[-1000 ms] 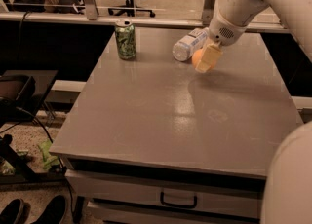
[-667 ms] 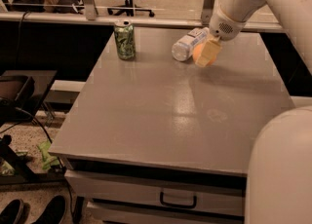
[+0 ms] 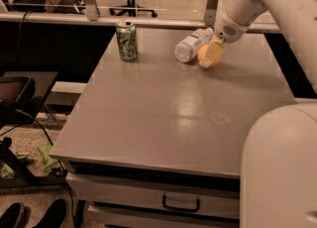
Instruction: Move orange near blue plastic bottle
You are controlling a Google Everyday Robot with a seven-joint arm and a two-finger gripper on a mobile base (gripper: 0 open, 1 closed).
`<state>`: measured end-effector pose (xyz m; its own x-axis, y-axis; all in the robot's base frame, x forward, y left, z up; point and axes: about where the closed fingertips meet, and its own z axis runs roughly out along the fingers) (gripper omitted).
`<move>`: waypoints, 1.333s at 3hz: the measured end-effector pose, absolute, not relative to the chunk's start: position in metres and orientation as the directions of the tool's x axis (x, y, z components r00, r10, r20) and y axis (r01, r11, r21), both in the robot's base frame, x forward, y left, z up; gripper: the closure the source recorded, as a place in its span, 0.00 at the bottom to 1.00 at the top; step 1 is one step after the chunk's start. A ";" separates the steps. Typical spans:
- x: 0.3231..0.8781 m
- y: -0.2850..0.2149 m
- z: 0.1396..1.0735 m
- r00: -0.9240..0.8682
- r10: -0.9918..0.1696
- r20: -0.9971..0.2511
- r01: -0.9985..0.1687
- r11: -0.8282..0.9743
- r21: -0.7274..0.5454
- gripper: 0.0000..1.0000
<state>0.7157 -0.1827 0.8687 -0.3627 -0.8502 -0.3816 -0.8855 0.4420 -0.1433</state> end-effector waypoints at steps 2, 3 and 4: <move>0.728 -0.182 0.860 -0.375 -0.834 -0.406 -0.879 0.458 -0.130 1.00; 0.732 -0.183 0.861 -0.383 -0.824 -0.417 -0.871 0.473 -0.134 0.85; 0.733 -0.185 0.861 -0.391 -0.815 -0.429 -0.868 0.481 -0.123 0.62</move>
Offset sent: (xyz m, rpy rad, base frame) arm 0.0175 -0.0023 -0.0020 0.0415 -0.0084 -0.0203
